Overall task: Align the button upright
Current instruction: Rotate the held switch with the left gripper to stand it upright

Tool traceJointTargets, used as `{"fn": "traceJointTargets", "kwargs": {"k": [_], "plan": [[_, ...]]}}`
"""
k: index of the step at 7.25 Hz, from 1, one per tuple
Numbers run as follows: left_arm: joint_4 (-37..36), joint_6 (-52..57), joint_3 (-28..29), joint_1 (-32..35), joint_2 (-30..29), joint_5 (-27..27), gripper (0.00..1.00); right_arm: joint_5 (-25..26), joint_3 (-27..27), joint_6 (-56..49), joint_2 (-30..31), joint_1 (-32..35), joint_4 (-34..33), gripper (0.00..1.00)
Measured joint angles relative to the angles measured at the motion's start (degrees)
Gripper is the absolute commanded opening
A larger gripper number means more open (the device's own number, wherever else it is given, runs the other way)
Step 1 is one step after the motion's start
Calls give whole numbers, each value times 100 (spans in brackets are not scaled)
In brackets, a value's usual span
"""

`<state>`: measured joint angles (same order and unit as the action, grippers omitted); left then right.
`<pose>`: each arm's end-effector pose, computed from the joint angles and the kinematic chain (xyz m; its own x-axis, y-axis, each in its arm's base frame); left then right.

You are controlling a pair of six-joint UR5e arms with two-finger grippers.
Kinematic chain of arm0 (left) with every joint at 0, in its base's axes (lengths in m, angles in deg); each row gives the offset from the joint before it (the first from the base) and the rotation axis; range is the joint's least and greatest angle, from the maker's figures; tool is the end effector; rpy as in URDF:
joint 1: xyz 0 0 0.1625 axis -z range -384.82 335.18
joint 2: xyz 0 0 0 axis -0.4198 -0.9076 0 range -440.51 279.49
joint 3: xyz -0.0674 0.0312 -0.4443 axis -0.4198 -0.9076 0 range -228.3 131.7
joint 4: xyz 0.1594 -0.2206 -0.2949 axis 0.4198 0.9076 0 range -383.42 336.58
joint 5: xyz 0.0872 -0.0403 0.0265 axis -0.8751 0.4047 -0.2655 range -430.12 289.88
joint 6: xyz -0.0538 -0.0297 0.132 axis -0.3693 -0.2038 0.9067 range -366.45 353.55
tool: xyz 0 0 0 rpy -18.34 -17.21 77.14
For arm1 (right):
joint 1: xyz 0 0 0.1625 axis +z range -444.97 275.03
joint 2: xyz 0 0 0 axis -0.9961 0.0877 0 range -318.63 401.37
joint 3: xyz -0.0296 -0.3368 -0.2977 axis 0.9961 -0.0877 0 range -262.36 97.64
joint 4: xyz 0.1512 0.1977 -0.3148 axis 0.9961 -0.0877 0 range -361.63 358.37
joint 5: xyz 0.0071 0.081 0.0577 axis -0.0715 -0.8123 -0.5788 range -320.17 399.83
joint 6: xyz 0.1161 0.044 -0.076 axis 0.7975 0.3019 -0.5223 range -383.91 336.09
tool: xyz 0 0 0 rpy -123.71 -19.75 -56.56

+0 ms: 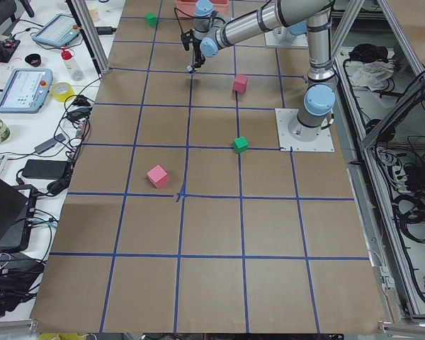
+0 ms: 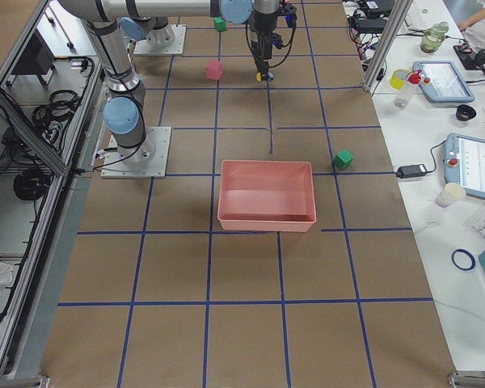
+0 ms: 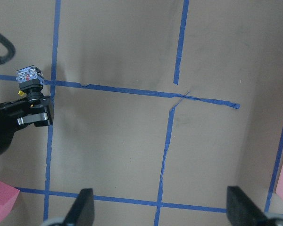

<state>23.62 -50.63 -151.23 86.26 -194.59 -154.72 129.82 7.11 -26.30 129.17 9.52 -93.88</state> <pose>-0.3530 -0.5072 0.2122 -0.9129 -0.3835 0.1395 -0.3885 0.9214 -0.0092 0.1718 -0.4849 0.4571 -0.9928 -0.1197 0.0003 -0.1197 0.9928 -0.0099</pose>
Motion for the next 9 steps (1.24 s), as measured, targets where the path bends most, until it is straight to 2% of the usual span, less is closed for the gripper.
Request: {"fn": "traceJointTargets", "kwargs": {"k": [3, 5, 9], "plan": [[329, -1547, 5, -475, 9, 1217, 0, 9, 0, -7, 8, -1, 22, 100], [422, -2194, -33, -670, 18, 1863, 0, 9, 0, -7, 9, 0, 35, 100], [304, -2365, -558, -1290, 109, 3286, 0, 42, 0, -30, 9, 0, 40, 100]]}}
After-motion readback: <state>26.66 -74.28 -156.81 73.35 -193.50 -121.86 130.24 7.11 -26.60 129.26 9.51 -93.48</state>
